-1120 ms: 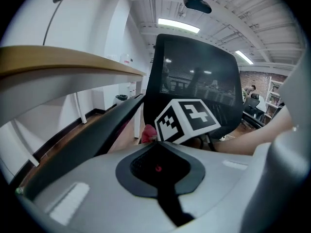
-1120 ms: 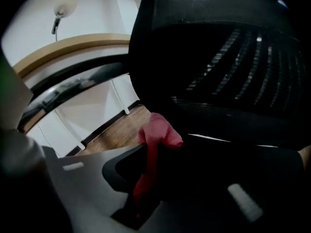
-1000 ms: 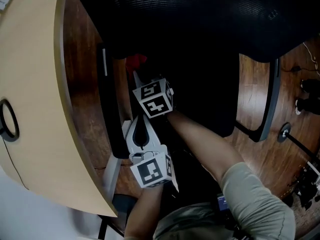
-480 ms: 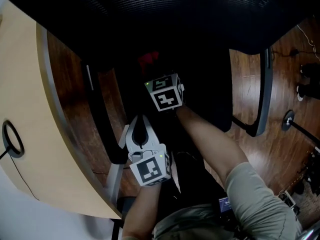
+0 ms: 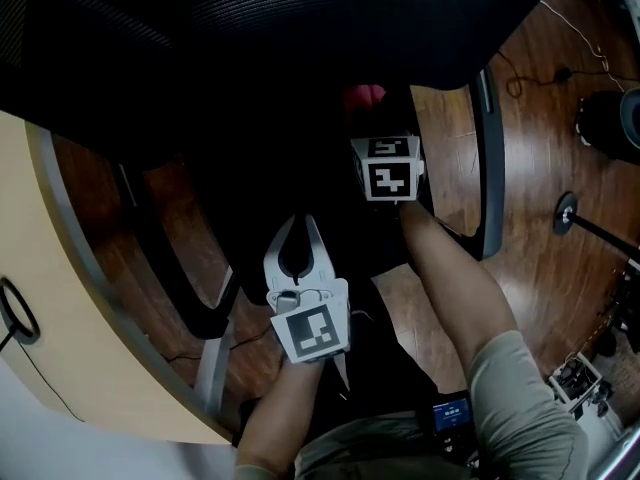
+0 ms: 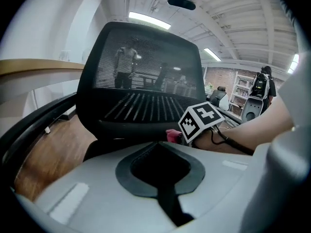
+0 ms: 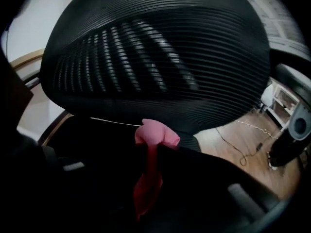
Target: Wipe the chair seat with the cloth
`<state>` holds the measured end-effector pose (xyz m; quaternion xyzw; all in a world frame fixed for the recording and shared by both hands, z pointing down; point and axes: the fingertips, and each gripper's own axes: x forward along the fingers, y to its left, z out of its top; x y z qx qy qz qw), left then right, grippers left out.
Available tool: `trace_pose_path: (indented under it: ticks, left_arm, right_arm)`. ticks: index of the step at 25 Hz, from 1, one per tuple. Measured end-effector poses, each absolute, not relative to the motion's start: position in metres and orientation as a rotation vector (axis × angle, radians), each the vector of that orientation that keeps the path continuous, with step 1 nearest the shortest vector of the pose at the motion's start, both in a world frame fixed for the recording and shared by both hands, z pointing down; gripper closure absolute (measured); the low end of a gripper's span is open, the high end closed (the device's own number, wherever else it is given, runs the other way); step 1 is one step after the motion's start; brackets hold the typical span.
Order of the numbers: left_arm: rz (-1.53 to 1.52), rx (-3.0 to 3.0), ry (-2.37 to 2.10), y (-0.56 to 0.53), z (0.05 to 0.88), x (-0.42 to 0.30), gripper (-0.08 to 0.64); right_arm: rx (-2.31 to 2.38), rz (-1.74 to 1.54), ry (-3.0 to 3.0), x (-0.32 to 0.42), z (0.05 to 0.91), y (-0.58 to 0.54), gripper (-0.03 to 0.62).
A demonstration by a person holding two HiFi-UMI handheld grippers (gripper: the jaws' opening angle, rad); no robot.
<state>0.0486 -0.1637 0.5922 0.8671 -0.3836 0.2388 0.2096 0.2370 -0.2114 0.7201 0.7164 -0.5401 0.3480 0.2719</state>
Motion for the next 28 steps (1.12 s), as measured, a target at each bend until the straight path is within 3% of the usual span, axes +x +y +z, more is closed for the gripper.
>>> trace_pose_path:
  ticks: [6, 14, 19, 28]
  left_arm:
    - [0.679, 2.426, -1.011, -0.144, 0.609, 0.067, 0.555]
    - [0.674, 2.402, -1.035, -0.140, 0.612, 0.059, 0.555]
    - [0.667, 2.346, -1.205, -0.168, 0.597, 0.002, 0.555]
    - [0.550, 2.296, -1.341, -0.164, 0.545, -0.087, 0.555]
  right_arm:
    - [2.067, 0.957, -1.247, 0.310, 0.721, -0.162, 0.528]
    - [2.088, 0.963, -1.279, 0.300, 0.716, -0.160, 0.528]
    - [2.082, 0.933, -1.461, 0.226, 0.674, -0.195, 0.526]
    - [1.683, 0.815, -1.997, -0.001, 0.645, -0.243, 0.526]
